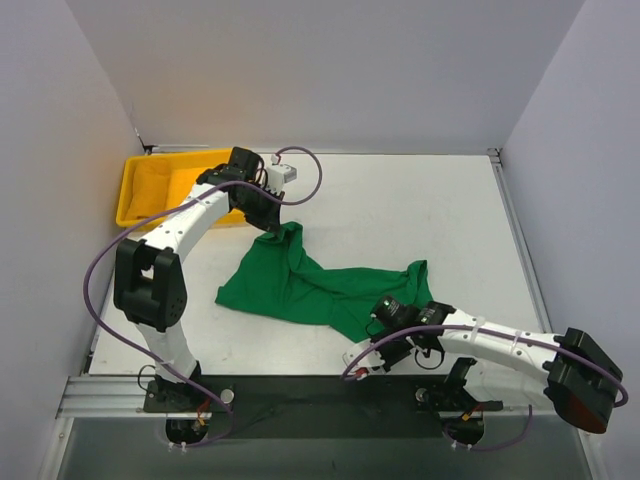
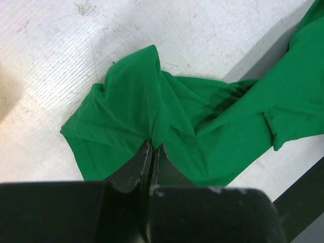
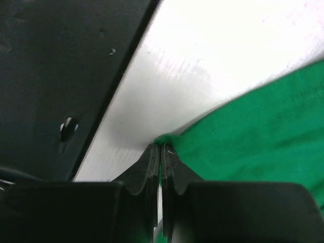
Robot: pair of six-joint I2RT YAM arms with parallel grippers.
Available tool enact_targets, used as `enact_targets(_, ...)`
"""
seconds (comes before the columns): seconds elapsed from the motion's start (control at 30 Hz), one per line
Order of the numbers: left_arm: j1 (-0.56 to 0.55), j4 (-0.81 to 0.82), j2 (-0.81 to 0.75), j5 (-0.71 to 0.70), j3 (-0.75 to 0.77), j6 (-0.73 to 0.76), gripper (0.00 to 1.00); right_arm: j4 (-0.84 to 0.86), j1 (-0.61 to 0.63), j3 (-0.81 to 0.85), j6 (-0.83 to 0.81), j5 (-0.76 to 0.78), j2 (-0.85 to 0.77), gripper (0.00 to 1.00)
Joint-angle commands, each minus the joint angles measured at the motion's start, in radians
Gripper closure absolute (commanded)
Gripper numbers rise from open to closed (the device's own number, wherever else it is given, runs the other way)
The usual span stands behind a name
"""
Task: Roll the t-shirts
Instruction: Flatten out the T-shirt at the center of the board.
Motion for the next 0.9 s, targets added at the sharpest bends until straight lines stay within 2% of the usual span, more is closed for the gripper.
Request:
enact_targets(0.0,0.002,0.018,-0.012,0.035,0.042,-0.005,1.0,-0.101,-0.019,0.047,0.091,0.082,-0.035,1.0)
enact_targets(0.07,0.002,0.003,-0.02,0.033,0.064,0.003,1.0,-0.182,-0.074,0.125,0.14,0.083,-0.135,1.0)
enact_targets(0.13,0.002,-0.02,-0.032,0.032,0.098,0.008,1.0,-0.241,-0.128,0.284,0.233,0.115,-0.178,1.0)
enact_targets(0.23,0.002,-0.034,-0.075,0.007,0.127,0.021,1.0,-0.296,-0.284,0.476,0.37,0.173,-0.172,1.0)
enact_targets(0.27,0.002,-0.034,-0.087,-0.005,0.138,0.029,1.0,-0.296,-0.389,0.514,0.393,0.207,-0.166,1.0)
enact_targets(0.33,-0.001,-0.028,-0.131,-0.036,0.151,0.04,1.0,-0.278,-0.487,0.585,0.46,0.245,-0.152,1.0)
enact_targets(0.47,-0.01,-0.022,-0.185,-0.095,0.252,0.066,1.0,-0.125,-0.74,0.636,0.606,0.337,-0.117,1.0)
enact_targets(0.63,-0.041,0.007,-0.182,-0.209,0.439,0.092,1.0,0.027,-0.893,0.76,0.732,0.342,-0.018,1.0)
enact_targets(0.7,-0.049,0.027,-0.17,-0.264,0.533,0.107,1.0,0.05,-0.947,0.87,0.806,0.351,0.038,1.0)
enact_targets(0.87,-0.066,0.046,-0.132,-0.333,0.667,0.156,1.0,0.118,-0.987,1.071,0.817,0.361,0.117,1.0)
